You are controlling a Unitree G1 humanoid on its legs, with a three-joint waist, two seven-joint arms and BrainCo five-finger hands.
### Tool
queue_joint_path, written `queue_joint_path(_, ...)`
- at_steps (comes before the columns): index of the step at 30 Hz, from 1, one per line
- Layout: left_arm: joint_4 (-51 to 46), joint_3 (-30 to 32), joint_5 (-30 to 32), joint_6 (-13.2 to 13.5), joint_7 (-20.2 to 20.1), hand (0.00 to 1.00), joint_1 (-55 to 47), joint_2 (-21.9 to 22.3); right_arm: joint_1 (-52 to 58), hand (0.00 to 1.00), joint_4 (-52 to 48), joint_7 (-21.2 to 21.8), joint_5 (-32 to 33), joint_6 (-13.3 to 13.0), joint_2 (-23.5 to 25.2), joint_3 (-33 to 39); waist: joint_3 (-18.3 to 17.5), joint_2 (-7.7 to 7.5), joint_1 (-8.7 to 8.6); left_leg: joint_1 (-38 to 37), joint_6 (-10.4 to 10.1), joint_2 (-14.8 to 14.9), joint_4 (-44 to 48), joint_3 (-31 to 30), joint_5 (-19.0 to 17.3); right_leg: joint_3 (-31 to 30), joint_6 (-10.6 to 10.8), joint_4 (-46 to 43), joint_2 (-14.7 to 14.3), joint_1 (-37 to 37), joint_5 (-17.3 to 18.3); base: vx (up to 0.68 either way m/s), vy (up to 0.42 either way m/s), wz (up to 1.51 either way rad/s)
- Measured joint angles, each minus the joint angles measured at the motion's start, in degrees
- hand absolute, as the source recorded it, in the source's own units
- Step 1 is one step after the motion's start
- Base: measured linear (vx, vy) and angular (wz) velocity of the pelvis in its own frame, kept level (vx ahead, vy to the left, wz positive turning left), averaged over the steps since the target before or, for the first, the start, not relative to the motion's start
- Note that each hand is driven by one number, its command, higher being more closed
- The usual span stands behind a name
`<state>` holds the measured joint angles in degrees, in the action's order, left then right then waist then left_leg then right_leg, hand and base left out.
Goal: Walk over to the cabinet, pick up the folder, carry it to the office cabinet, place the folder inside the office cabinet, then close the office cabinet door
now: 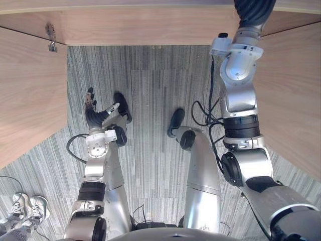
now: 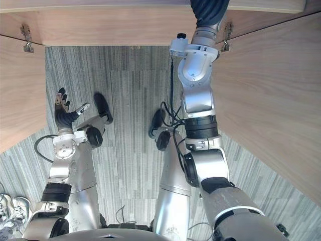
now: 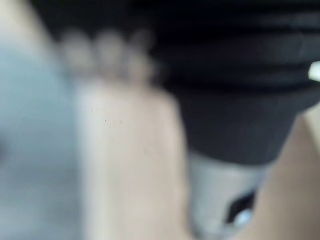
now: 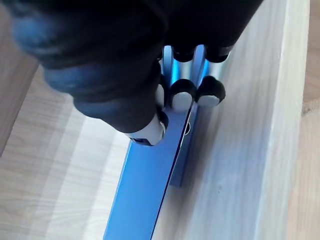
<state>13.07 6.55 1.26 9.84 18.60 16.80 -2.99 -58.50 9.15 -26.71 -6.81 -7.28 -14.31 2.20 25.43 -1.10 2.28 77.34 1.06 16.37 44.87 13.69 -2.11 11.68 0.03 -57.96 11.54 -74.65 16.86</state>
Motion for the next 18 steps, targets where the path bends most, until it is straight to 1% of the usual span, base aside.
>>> queue_joint_path(3,0.0,-0.05,-0.04,0.44,0.19,0.0,0.02,-0.02,-3.04,1.0,3.66,0.12,1.4,0.12,-1.7,-1.03,0.0,0.0,0.32,0.65,0.51,-0.28,0.05,-0.19,0.34,0.12,-0.2,-0.36,0.25,-0.56,0.09,-0.02,-0.009,0.07)
queue_joint_path(7,0.76,-0.19,-0.24,0.52,0.66,0.0,0.02,-0.05,-4.68,1.0,5.71,0.34,2.25,0.2,-2.98,-1.54,0.0,0.0,0.45,0.95,0.51,-0.68,0.04,-0.59,0.35,0.39,-0.05,-0.67,0.61,-0.59,0.5,-0.02,-0.009,0.08)
queue_joint_path(11,1.18,-0.84,-1.13,0.6,0.76,0.0,0.0,-0.43,-7.53,1.0,8.32,0.34,3.21,0.28,-5.54,-1.63,0.0,0.0,0.52,1.17,0.5,-1.08,0.04,-0.77,0.35,0.65,0.0,-0.9,1.12,-0.6,0.73,-0.03,-0.004,0.07)
queue_joint_path(18,1.17,-1.78,-1.59,1.05,0.77,0.0,-0.06,-0.54,-12.74,1.0,12.32,0.27,7.87,0.32,-9.33,-2.07,0.0,0.01,0.61,1.52,0.53,-1.27,0.18,-1.05,0.37,0.93,0.04,-0.97,1.31,-0.63,0.76,-0.02,0.001,0.01)
